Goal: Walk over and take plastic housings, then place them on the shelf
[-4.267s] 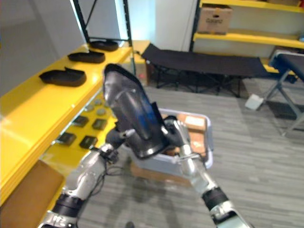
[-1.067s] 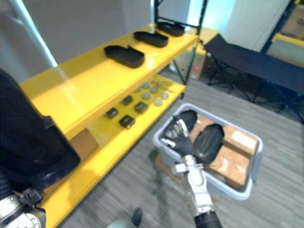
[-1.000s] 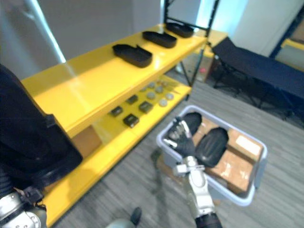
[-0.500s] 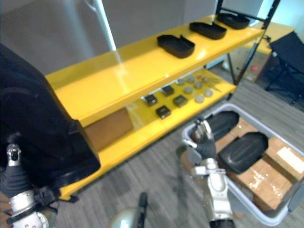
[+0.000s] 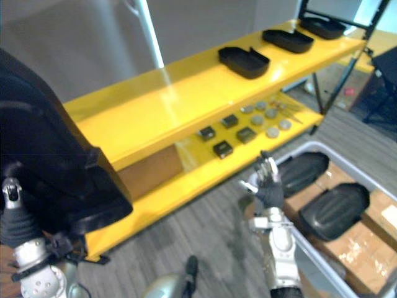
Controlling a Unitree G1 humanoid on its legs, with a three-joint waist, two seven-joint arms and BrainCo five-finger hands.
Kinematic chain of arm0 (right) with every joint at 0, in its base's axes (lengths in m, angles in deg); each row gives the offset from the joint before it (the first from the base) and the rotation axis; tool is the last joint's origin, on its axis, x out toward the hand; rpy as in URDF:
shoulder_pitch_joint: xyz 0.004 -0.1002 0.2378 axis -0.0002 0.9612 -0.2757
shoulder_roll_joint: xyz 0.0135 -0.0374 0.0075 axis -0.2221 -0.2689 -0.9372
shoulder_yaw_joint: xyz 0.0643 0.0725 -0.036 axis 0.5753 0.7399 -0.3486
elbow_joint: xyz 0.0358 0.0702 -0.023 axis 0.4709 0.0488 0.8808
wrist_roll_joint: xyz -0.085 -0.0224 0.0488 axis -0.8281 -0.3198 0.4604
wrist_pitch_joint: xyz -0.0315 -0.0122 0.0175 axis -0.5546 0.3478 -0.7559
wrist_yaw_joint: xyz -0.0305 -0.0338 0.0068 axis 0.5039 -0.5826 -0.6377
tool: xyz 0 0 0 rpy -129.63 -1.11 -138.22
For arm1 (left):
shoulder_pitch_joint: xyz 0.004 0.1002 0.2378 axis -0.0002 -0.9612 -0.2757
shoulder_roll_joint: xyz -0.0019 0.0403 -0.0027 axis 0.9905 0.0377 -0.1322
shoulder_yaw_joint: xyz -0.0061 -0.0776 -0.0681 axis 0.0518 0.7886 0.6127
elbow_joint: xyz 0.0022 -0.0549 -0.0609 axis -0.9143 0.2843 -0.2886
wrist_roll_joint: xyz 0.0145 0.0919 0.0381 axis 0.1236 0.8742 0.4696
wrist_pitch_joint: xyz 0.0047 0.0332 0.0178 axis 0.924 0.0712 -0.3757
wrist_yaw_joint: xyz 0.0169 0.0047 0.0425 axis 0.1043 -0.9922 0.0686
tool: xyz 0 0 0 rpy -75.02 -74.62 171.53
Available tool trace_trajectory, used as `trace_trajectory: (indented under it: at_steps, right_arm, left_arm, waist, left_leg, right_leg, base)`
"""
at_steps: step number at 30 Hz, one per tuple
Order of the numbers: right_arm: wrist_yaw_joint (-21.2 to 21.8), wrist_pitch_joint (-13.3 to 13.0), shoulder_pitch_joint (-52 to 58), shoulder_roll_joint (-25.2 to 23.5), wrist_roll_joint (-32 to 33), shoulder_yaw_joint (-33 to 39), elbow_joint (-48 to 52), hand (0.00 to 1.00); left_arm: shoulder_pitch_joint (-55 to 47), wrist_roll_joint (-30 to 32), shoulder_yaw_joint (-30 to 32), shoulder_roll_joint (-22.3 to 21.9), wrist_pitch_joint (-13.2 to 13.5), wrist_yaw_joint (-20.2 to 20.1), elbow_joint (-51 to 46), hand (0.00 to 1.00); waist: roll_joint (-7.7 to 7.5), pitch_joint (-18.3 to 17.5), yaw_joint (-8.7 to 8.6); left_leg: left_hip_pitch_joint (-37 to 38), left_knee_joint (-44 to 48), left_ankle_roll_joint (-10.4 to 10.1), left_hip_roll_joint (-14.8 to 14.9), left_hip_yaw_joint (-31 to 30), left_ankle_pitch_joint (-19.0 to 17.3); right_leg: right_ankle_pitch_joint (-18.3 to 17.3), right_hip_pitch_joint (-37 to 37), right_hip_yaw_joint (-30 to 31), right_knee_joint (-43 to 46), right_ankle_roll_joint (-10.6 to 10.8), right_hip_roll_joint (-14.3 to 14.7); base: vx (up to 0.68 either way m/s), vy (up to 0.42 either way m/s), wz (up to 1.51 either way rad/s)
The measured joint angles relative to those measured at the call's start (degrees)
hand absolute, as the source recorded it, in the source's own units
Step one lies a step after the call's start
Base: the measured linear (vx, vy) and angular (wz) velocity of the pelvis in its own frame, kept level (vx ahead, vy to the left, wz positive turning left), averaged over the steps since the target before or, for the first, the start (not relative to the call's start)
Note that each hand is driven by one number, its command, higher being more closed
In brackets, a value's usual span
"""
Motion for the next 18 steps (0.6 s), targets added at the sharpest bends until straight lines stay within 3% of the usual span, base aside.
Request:
trace_trajectory:
  at_steps: [2,4,6,8,10,11,12,14,15,18]
  right_arm:
    - [0.14,-0.03,-0.53,0.18,0.06,0.6,1.67,0.0]
    - [0.19,-0.11,-0.08,0.23,0.07,0.96,2.25,0.0]
    - [0.1,-0.21,0.59,0.62,0.16,2.16,2.51,0.0]
    - [0.05,-0.61,2.86,1.0,0.28,2.85,5.33,0.0]
    - [0.33,-1.27,4.03,1.01,0.21,2.51,9.26,0.0]
    - [0.86,-2.22,3.92,1.1,0.25,2.19,11.47,0.0]
    - [1.43,-2.64,3.64,2.11,0.35,2.3,12.67,0.0]
    - [1.76,-2.63,2.97,3.8,0.73,2.66,13.09,0.0]
    - [2.68,-2.19,1.82,5.07,2.15,3.29,12.98,0.0]
    - [3.03,-2.12,1.08,5.56,2.99,7.03,12.9,0.0]
  left_arm:
    - [1.05,-0.27,0.05,-0.26,-0.16,0.81,1.56,1.0]
    - [1.85,-0.42,-0.03,-0.2,-0.91,1.05,2.67,1.0]
    - [3.48,-0.43,-1.34,-0.15,-1.77,1.58,4.17,1.0]
    - [4.54,-0.19,-3.65,-0.11,-1.85,1.9,5.06,1.0]
    - [3.82,-0.25,-4.88,-0.11,-1.86,1.83,4.67,1.0]
    - [3.04,-0.02,-4.85,-0.23,-1.91,1.87,4.07,1.0]
    - [1.93,0.11,-5.35,-1.57,-2.31,1.88,3.97,1.0]
    - [0.17,0.25,-5.81,-3.38,-2.47,1.86,3.57,1.0]
    - [-0.45,0.23,-5.84,-3.95,-2.62,1.82,2.75,1.0]
    - [0.18,0.15,-6.07,-3.97,-2.21,1.64,0.57,1.0]
  waist:
    - [0.4,0.25,0.02]
    - [0.59,0.36,-0.53]
    - [1.1,0.65,-1.95]
    - [1.03,0.59,-2.93]
    - [-0.75,-0.45,-2.9]
    - [-2.95,-1.69,-2.32]
    - [-2.35,-2.59,-2.3]
    - [-0.27,-3.88,-1.84]
    - [1.58,-4.81,-1.39]
    - [2.57,-5.43,-1.73]
  left_leg:
    - [0.9,-0.47,0.16,1.24,-1.02,-0.87]
    - [1.65,-0.23,-0.07,2.02,-2.6,-2.23]
    - [1.54,2.33,-0.76,2.53,-6.3,-4.58]
    - [0.81,4.35,-1.84,2.53,-10.3,-6.3]
    - [0.67,4.33,-3.49,1.91,-11.87,-7.6]
    - [0.62,4.15,-4.7,1.15,-11.25,-8.34]
    - [1.04,4.59,-6.09,2.53,-10.7,-8.75]
    - [0.85,4.57,-8.47,5.64,-9.28,-8.33]
    - [0.59,3.51,-10.05,7.25,-8.21,-7.22]
    - [0.78,0.82,-9.47,8.92,-1.92,-4.8]
  right_leg:
    - [-6.03,-4.05,0.54,-4.06,0.32,3.24]
    - [-6.45,-6.09,1.79,-13.41,0.45,6.11]
    - [-5.73,-7.69,9.97,-24.01,1.11,10.1]
    - [-4.48,-7.13,16.7,-29.52,2.75,12.29]
    - [-4.01,-6.36,18.26,-33.3,3.7,12.21]
    - [-2.53,-5.33,17.87,-36.41,5.77,11.13]
    - [0.43,-4.3,15.1,-36.33,6.78,11.19]
    - [0.5,-2.93,13.06,-36.7,5.4,13.64]
    - [0.48,-2.12,11.15,-37.49,5.36,15.09]
    - [0.48,-0.05,6.09,-38.21,5.36,16.25]
  base:
    - [0.22,-0.004,0.28]
    - [0.21,-0.028,0.36]
    - [0.17,-0.109,0.76]
    - [0.16,-0.208,1.17]
    - [0.2,-0.322,1.0]
    - [0.27,-0.413,0.81]
    - [0.27,-0.404,0.76]
    - [0.31,-0.325,0.53]
    - [0.3,-0.264,0.53]
    - [0.22,-0.179,0.78]
